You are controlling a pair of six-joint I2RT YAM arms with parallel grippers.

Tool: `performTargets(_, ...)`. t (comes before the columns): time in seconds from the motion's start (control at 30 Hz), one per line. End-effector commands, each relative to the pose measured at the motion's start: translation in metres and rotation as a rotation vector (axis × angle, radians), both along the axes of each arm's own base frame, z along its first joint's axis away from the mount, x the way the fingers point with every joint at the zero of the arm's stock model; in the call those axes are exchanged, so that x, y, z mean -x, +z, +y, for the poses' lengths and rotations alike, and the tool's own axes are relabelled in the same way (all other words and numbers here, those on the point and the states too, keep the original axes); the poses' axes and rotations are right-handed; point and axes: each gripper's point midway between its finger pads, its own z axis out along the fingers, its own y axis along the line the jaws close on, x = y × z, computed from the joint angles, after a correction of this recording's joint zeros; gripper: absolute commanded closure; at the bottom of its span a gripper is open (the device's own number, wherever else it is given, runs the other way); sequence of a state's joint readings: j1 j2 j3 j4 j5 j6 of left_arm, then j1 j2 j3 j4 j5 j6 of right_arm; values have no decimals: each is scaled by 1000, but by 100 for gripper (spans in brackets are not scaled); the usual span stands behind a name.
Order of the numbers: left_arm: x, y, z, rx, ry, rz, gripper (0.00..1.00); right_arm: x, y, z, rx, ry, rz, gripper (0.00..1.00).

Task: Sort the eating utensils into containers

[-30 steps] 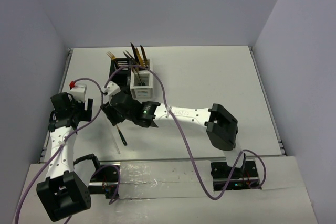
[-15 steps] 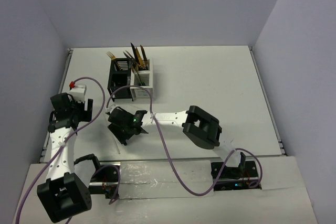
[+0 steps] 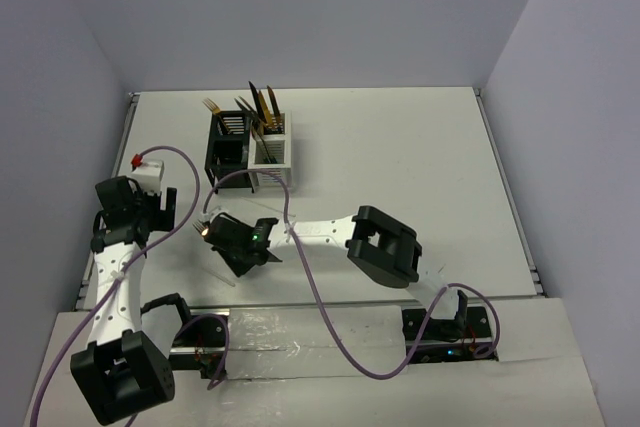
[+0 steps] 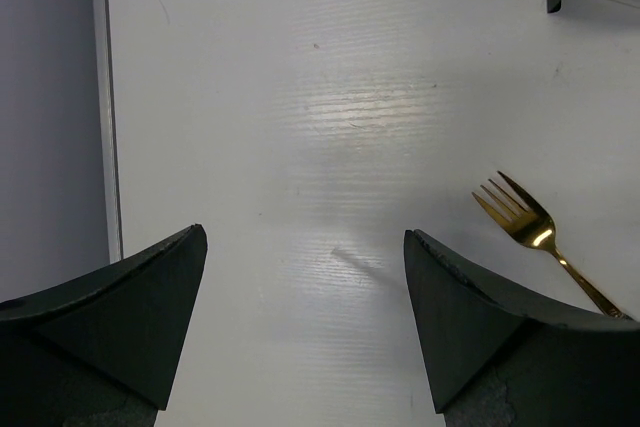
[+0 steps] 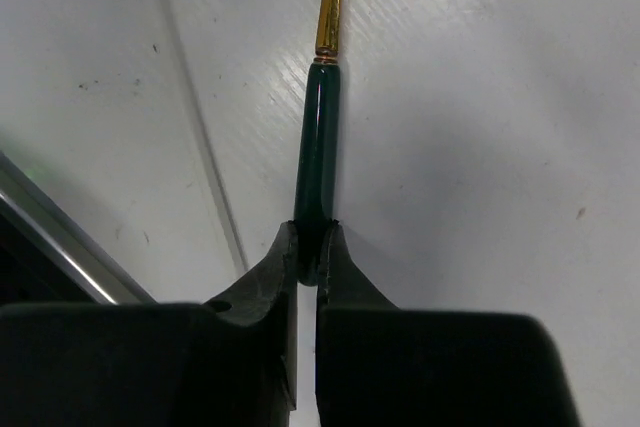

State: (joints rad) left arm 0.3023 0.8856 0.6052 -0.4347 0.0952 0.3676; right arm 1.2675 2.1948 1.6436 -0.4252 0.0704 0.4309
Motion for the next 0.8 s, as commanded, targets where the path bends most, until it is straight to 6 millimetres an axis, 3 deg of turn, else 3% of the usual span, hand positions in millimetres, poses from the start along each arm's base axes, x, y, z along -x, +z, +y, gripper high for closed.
performTargets(0.0, -10, 27, -2, 9, -13, -69, 10, -3, -14, -13, 46, -36, -27, 100)
performTargets(0.1, -14, 35, -6, 26, -34, -84, 11, -13, 3, -11, -16, -65, -92, 100)
performTargets(0.17, -18, 41, -13, 60, -61, -91, 11, -21, 25, -5, -80, -85, -138, 100)
performTargets(0.37, -28, 83, -43, 156, -204, -150, 15, -53, 92, 9, -276, -180, -319, 100)
performTargets(0.4, -28, 88, -47, 168, -223, -155, 16, -55, 95, 8, -290, -186, -336, 100)
performTargets(0.53, -20, 104, -70, 230, -339, -154, 17, -71, 148, 7, -424, -240, -451, 100)
performTargets(0.77, -4, 153, -113, 352, -543, -227, 12, -96, 239, 11, -663, -346, -650, 100)
